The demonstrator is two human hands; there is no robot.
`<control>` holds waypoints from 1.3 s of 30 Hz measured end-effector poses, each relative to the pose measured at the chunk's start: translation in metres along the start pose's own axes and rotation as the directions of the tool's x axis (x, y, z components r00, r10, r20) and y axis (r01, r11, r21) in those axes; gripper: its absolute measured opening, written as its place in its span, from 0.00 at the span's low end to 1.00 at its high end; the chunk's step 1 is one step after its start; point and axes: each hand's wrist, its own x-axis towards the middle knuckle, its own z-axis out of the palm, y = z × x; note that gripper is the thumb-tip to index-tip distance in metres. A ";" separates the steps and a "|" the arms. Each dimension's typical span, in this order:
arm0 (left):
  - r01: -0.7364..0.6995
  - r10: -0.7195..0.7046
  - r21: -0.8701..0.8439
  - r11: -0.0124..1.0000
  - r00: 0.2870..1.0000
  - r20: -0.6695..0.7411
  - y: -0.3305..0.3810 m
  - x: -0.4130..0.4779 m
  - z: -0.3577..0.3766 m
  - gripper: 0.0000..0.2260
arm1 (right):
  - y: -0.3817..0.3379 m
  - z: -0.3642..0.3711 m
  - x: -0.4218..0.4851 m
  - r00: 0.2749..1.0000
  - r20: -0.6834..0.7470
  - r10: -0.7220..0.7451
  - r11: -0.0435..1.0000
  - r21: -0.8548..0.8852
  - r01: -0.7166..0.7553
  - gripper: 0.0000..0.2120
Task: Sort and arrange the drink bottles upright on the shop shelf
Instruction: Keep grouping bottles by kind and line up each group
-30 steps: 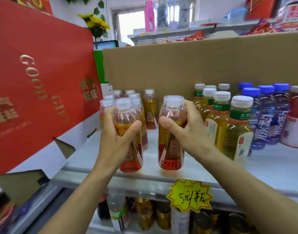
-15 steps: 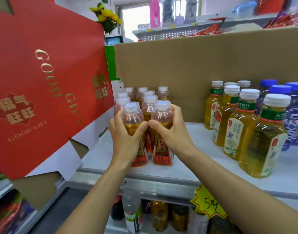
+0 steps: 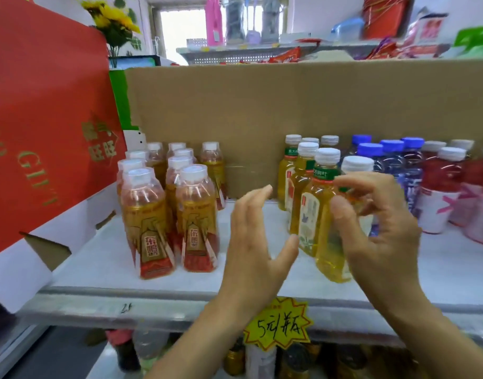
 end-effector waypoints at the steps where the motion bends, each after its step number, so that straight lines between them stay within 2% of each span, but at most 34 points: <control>1: 0.029 -0.027 -0.019 0.999 0.995 0.092 0.004 -0.003 0.017 0.37 | 0.014 -0.015 -0.002 0.995 -0.021 0.098 0.995 -0.021 -0.099 0.11; 2: 0.070 -0.063 -0.030 0.997 0.980 0.188 0.007 -0.005 0.033 0.42 | 0.028 -0.027 -0.005 0.971 -0.016 0.237 0.971 -0.031 -0.238 0.12; 3: 0.122 -0.110 -0.027 0.992 0.956 0.273 0.008 -0.006 0.050 0.48 | 0.040 -0.035 -0.007 0.915 0.041 0.401 0.916 -0.018 -0.401 0.14; 4: 0.177 -0.164 -0.010 0.984 0.928 0.335 0.010 -0.006 0.064 0.53 | 0.049 -0.038 -0.009 0.829 0.142 0.540 0.838 0.003 -0.546 0.18; 5: 0.231 -0.220 0.015 0.973 0.902 0.372 0.011 -0.006 0.076 0.58 | 0.057 -0.039 -0.012 0.740 0.257 0.621 0.762 0.020 -0.647 0.21; 6: 0.274 -0.265 0.032 0.961 0.882 0.390 0.012 -0.005 0.085 0.61 | 0.062 -0.038 -0.014 0.685 0.357 0.635 0.725 0.030 -0.688 0.21; 7: 0.302 -0.291 0.032 0.953 0.875 0.386 0.012 -0.003 0.092 0.62 | 0.066 -0.035 -0.015 0.670 0.428 0.606 0.729 0.038 -0.684 0.20; 9: 0.323 -0.308 0.012 0.946 0.889 0.338 0.008 0.003 0.098 0.62 | 0.068 -0.025 -0.014 0.679 0.530 0.508 0.761 0.092 -0.642 0.27; 11: 0.347 -0.328 -0.018 0.938 0.900 0.289 0.000 0.008 0.095 0.59 | 0.070 -0.014 -0.013 0.655 0.605 0.453 0.741 0.153 -0.654 0.29; 14: 0.419 -0.387 -0.101 0.902 0.891 0.238 -0.011 0.010 0.084 0.52 | 0.071 0.004 -0.012 0.640 0.655 0.401 0.739 0.181 -0.649 0.25; 18: 0.488 -0.450 -0.168 0.856 0.865 0.219 -0.026 0.008 0.073 0.45 | 0.075 0.016 -0.013 0.596 0.682 0.424 0.717 0.150 -0.681 0.27; 20: 0.504 -0.473 -0.163 0.848 0.860 0.193 -0.032 0.008 0.068 0.45 | 0.077 0.017 -0.007 0.626 0.634 0.454 0.752 0.103 -0.651 0.21; 22: 0.517 -0.496 -0.161 0.841 0.854 0.158 -0.039 0.010 0.062 0.45 | 0.078 0.018 0.004 0.688 0.559 0.462 0.801 0.070 -0.595 0.14; 24: 0.530 -0.516 -0.187 0.827 0.848 0.119 -0.047 0.012 0.057 0.45 | 0.081 0.017 0.017 0.739 0.514 0.435 0.847 0.043 -0.529 0.17; 27: 0.539 -0.540 -0.200 0.818 0.840 0.053 -0.059 0.018 0.050 0.43 | 0.084 0.019 0.041 0.769 0.490 0.411 0.883 -0.002 -0.470 0.26; 30: 0.572 -0.586 -0.219 0.790 0.810 0.003 -0.068 0.029 0.048 0.44 | 0.081 0.026 0.075 0.803 0.480 0.352 0.922 -0.032 -0.385 0.26; 34: 0.624 -0.641 -0.200 0.755 0.767 -0.027 -0.079 0.042 0.052 0.46 | 0.078 0.041 0.119 0.818 0.493 0.295 0.954 -0.196 -0.226 0.30; 36: 0.630 -0.644 -0.163 0.759 0.763 -0.048 -0.084 0.048 0.056 0.46 | 0.081 0.050 0.137 0.803 0.531 0.271 0.953 -0.264 -0.147 0.31; 39: 0.645 -0.659 -0.150 0.749 0.749 -0.068 -0.091 0.056 0.062 0.47 | 0.090 0.063 0.159 0.688 0.650 0.322 0.927 -0.365 -0.089 0.29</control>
